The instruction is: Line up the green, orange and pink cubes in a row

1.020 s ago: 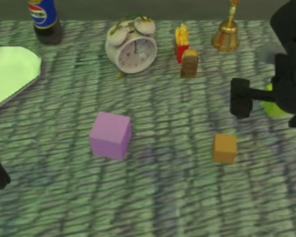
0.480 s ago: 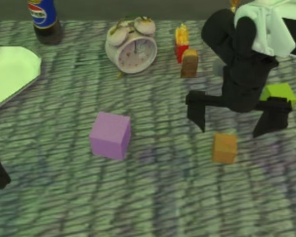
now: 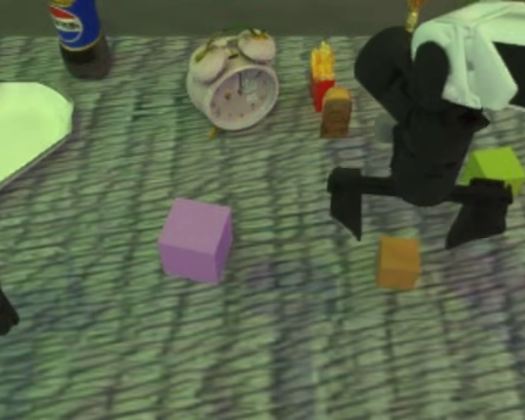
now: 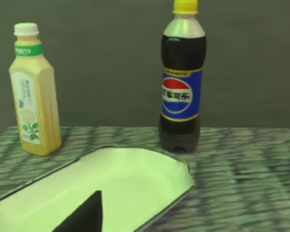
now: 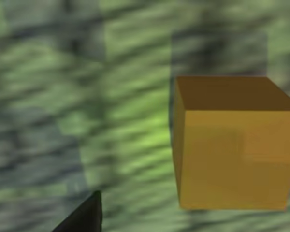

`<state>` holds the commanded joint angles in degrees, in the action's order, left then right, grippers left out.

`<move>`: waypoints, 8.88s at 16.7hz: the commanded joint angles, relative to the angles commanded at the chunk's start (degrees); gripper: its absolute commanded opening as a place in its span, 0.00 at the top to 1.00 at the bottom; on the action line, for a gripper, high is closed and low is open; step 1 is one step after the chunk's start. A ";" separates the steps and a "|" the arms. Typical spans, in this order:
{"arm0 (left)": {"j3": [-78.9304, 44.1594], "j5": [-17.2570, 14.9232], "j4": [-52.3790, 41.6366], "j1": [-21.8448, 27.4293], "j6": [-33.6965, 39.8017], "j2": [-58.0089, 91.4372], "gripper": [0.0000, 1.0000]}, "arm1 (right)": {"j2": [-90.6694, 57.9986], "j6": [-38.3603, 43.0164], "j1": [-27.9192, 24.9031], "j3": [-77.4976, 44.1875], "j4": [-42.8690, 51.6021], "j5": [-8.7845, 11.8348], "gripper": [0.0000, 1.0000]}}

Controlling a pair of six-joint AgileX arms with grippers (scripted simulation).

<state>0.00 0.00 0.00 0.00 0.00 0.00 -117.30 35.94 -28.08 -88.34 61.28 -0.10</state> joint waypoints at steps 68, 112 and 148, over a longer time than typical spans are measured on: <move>0.00 0.00 0.00 0.00 0.00 0.00 0.00 | -1.34 -0.51 -6.65 8.01 -10.93 -1.12 1.00; 0.00 0.00 0.00 0.00 0.00 0.00 0.00 | -4.40 -12.69 2.46 -12.51 7.48 -0.84 0.00; 0.00 0.00 0.00 0.00 0.00 0.00 0.00 | -22.25 -39.71 22.10 -19.98 -2.51 -0.22 0.60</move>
<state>0.00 0.00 0.00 0.00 0.00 0.00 -139.55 -3.78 -5.99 -108.32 58.77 -0.32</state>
